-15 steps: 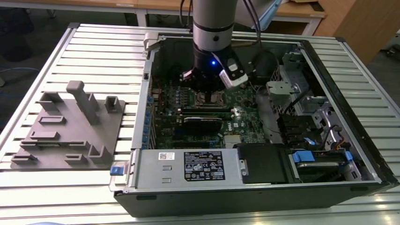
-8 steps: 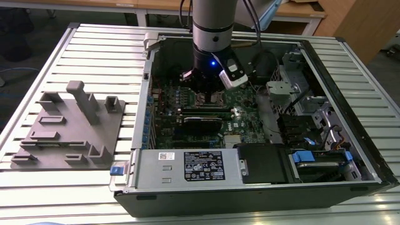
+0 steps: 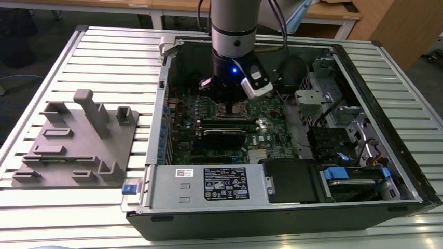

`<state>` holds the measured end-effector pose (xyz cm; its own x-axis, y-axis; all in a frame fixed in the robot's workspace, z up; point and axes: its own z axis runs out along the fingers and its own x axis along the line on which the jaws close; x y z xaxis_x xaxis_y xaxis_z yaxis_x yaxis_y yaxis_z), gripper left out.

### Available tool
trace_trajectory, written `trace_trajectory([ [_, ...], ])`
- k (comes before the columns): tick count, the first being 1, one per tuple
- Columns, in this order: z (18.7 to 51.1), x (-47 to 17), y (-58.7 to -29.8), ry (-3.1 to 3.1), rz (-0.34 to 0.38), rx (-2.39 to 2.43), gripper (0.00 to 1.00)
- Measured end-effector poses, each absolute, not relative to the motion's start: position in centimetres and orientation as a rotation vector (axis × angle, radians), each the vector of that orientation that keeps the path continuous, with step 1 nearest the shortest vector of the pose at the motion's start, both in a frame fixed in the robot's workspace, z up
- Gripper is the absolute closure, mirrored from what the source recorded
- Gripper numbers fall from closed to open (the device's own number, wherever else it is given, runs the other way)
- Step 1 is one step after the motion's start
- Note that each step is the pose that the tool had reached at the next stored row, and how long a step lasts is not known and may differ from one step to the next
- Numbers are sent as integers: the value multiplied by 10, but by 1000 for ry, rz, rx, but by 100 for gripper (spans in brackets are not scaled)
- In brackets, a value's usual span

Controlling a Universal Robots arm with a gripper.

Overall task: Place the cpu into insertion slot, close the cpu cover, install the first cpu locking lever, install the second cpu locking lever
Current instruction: 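Install the second cpu locking lever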

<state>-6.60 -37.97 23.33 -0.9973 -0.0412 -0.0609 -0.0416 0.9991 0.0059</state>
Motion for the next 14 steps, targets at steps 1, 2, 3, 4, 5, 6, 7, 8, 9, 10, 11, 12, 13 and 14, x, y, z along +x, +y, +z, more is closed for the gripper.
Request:
trace_trajectory([
  [1,233,-67,-380,3080,11,-64,89],
  [2,233,-67,-380,3079,11,-64,89],
  [3,233,-68,-380,3079,11,-64,89],
  [4,232,-69,-380,3079,11,-64,89],
  [5,232,-70,-380,3079,11,-64,89],
  [6,231,-70,-380,3078,11,-64,89],
  [7,231,-71,-380,3078,10,-64,89],
  [8,230,-72,-380,3078,10,-64,89],
  [9,230,-72,-380,3078,10,-64,89],
  [10,229,-72,-380,3078,10,-64,89],
  [11,229,-73,-380,3078,10,-64,89],
  [12,228,-73,-380,3078,10,-64,89],
  [13,227,-74,-380,3078,10,-64,89],
  [14,227,-74,-380,3078,10,-64,89],
])
